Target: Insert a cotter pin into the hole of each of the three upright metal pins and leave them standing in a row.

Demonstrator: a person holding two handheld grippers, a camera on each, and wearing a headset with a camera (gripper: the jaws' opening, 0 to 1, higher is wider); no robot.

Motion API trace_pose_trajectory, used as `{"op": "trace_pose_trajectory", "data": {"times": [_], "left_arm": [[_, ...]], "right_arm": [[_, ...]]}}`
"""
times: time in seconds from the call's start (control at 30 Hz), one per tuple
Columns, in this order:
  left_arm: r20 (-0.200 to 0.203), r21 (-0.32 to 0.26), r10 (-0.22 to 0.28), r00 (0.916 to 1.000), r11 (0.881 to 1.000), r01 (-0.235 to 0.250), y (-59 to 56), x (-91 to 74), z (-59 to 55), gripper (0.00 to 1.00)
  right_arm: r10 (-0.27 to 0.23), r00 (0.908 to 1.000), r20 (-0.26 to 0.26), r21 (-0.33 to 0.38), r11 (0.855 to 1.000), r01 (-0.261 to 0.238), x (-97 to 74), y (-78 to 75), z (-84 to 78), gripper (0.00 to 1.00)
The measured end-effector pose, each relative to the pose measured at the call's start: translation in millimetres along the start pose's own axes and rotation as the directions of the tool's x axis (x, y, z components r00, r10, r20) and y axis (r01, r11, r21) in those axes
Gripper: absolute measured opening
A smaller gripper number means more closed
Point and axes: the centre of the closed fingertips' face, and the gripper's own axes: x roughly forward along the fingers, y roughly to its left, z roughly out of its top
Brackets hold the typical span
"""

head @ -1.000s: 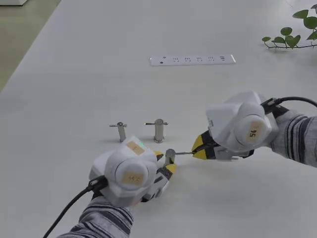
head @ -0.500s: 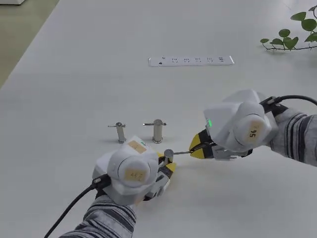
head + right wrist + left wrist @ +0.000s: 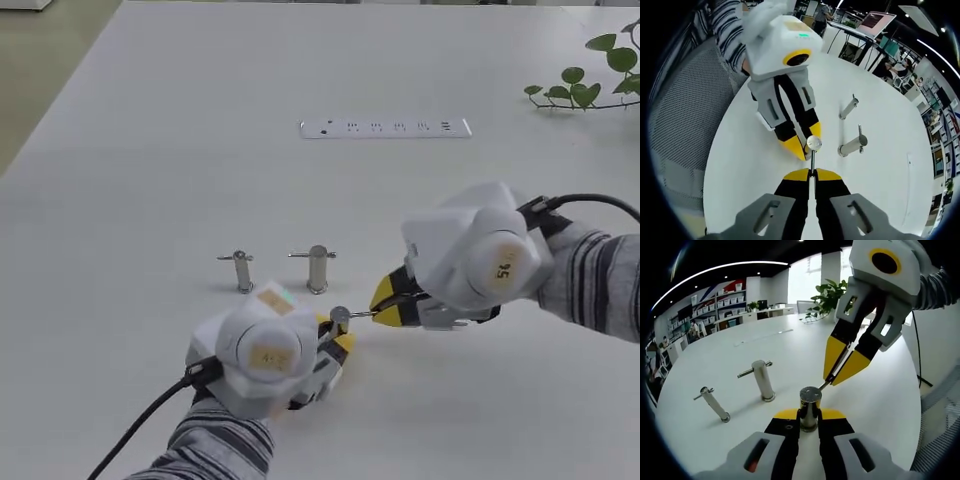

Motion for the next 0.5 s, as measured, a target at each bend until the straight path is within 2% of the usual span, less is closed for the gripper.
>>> {"op": "trace_pose_trajectory", "data": {"times": [0.2,0.3,0.5], "left_arm": [[0.006,-0.016,0.026,0.9996,1.0,-0.026,0.2,-1.4,-2.2,0.1],[0.007,-0.034,0.044,0.999,0.998,-0.044,1.1,-2.0,-3.2,0.1],[0.011,-0.048,0.053,0.9985,0.997,-0.052,1.5,-1.9,-4.2,0.1]], "right_arm": [[-0.001,1.0,0.001,0.046,0.999,0.001,0.3,3.4,2.2,0.0],[-0.003,1.0,0.003,0.122,0.992,0.003,0.9,5.5,4.2,0.0],[-0.011,0.9999,0.011,0.122,0.992,0.01,1.8,5.8,7.2,0.0]]}}
